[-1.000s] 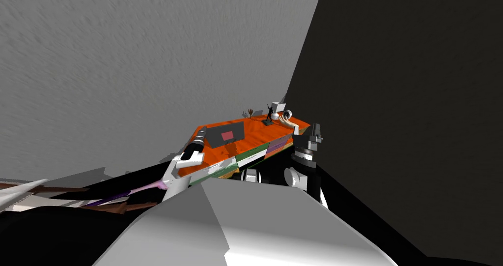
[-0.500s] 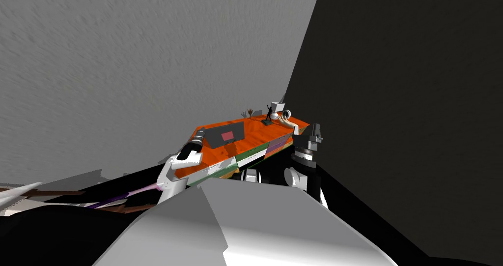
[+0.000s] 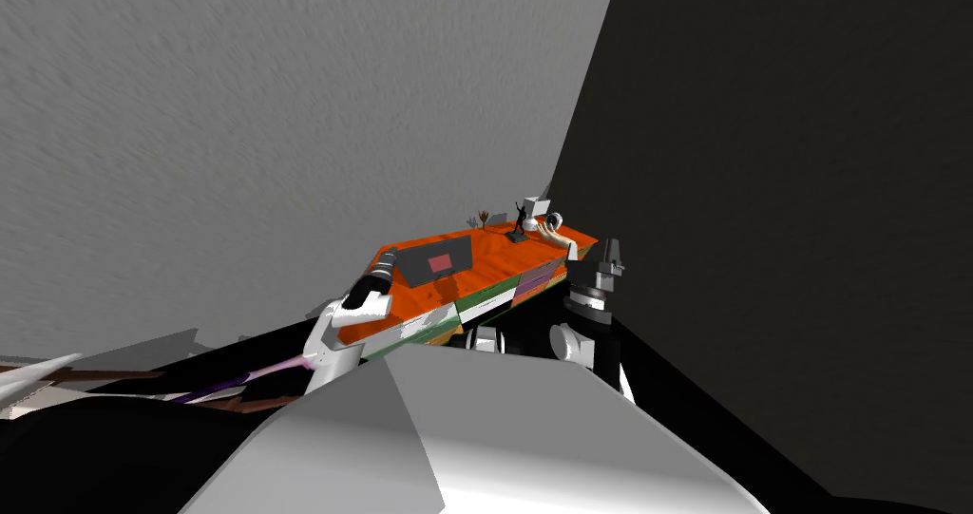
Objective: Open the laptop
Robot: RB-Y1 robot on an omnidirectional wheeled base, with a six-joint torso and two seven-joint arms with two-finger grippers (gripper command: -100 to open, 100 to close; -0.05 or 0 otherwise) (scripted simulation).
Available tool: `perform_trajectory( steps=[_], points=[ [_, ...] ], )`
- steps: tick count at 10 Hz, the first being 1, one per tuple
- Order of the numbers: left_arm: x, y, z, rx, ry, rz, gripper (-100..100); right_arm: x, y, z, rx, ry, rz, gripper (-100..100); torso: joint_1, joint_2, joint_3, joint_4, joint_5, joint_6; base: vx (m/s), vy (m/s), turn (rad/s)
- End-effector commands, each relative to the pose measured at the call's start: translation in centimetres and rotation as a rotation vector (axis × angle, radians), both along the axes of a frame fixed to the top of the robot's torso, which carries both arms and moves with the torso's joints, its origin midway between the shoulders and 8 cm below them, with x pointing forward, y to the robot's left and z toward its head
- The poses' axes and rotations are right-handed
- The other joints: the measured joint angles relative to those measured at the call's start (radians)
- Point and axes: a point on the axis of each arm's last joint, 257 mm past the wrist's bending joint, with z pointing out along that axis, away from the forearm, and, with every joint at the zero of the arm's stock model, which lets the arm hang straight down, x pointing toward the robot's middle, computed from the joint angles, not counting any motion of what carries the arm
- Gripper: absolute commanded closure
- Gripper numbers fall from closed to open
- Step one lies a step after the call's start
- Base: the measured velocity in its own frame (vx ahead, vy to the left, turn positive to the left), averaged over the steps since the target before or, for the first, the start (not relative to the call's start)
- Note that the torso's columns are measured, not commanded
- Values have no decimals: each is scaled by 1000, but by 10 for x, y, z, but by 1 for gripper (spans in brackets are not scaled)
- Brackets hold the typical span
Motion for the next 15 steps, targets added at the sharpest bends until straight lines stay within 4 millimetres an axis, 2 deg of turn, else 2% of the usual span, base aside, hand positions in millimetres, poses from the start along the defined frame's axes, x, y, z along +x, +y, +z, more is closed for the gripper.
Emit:
perform_trajectory(
  steps=[1,2,3,4,5,6,7,9,10,12,13,14,15],
  points=[
    [-1,1,-4,-5,9,3,100,0,0,0,0,0,0,0,0,0,0,0,0,0,4,-6,17],
    [1,24,-4,-9,24,69,100,0,0,0,0,0,0,0,0,0,0,0,0,0,-103,118,-292],
    [2,26,-2,0,32,79,100,0,0,0,0,0,0,0,8,3,2,1,2,2,-124,171,-438],
    [-1,49,-6,-11,41,141,100,0,0,0,0,0,0,0,9,1,1,0,3,1,-140,177,-481],
    [3,50,1,4,43,154,100,0,0,0,0,0,0,0,11,-3,-1,-2,4,0,-124,155,-464],
    [1,52,-4,-6,60,163,100,0,0,0,0,0,0,0,8,-7,-4,-2,3,0,-64,83,-237],
    [0,73,-4,-21,61,225,100,0,0,0,0,0,0,0,3,-10,-6,-4,2,-1,-102,126,-367],
    [-1,76,-6,-19,86,250,100,0,0,0,0,0,0,0,5,-5,-3,-1,1,3,-107,126,-308],
    [-5,97,-5,-37,88,319,100,0,0,0,0,0,0,0,0,-4,-2,-2,2,-1,-113,132,-403],
    [-7,100,-7,-39,108,340,100,0,0,0,0,0,0,0,2,0,0,0,1,0,-105,107,-232],
    [-11,118,-7,-69,108,408,100,0,0,0,0,0,0,0,-1,0,1,-1,1,-5,-119,127,-394],
    [-14,121,-8,-64,127,432,100,0,0,0,0,0,0,0,2,3,2,1,1,0,-151,118,-430],
    [-21,137,-8,-95,122,496,100,0,0,0,0,0,0,0,-1,3,2,1,1,1,-202,119,-418]
  ],
)
